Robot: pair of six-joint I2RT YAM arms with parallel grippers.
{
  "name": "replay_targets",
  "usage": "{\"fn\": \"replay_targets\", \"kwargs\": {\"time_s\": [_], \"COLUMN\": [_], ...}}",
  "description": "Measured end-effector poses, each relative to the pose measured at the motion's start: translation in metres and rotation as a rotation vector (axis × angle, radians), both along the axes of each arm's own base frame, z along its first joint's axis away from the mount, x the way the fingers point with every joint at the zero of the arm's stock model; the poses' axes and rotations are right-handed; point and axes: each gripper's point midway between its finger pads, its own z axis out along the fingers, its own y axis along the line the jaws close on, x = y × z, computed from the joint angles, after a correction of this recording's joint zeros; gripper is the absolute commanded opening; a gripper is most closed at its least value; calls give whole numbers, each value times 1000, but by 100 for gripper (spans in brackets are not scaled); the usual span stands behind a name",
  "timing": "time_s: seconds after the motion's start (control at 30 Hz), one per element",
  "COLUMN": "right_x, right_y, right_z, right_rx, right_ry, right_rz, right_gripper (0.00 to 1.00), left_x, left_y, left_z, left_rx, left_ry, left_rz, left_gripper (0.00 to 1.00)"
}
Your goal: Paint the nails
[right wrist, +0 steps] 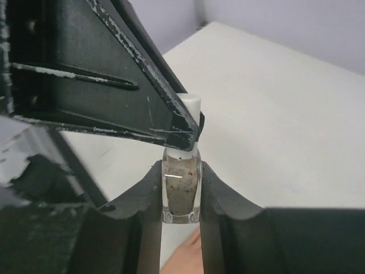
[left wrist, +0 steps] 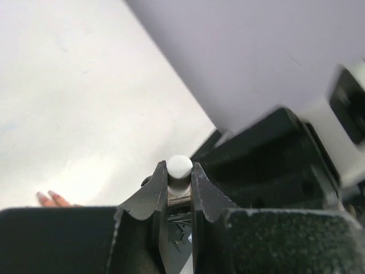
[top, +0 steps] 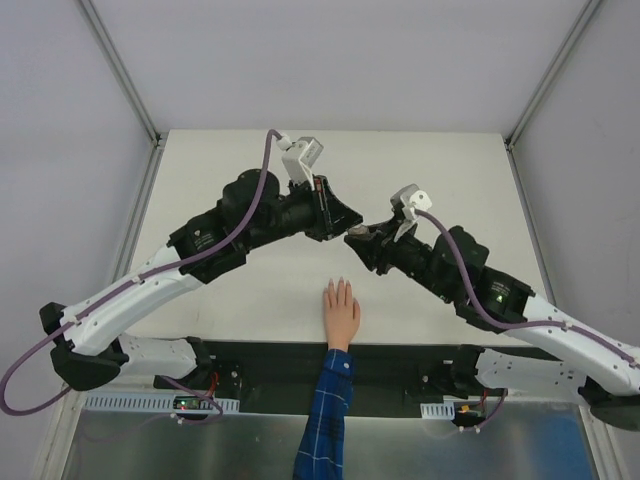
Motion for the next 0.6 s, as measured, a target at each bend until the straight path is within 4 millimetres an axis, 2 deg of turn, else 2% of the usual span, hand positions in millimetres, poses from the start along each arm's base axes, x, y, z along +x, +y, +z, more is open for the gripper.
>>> {"fn": "replay_targets", "kwargs": {"time_s": [0.1,0.2,0.27,0.43,0.57,0.6], "right_x": [12,26,31,34,33,33], "right_y": [-11,-23,-27,-29,-30,-31], "right_z": [6,2,-8,-24,-24,-23], "right_rx": [-83,-159,-212,-251,-228,-217], "right_ry": [-109,-165,-182,-190,-190,-188], "right_rz": [-189,-304,-327,-315,-280,-267], "right_gripper": [0,0,0,0,0,0], "left_x": [12,26,33,35,32,31], "left_y": [-3,-11,-14,-15,-18,-18], "left_z": [5,-4,-15,-29,-28,-27], "left_rx": [94,132,153,193,192,192], "left_ry": [24,64,96,142,135,125], "left_rz": [150,234,271,297,276,261], "left_gripper": [0,0,0,0,34,56]}}
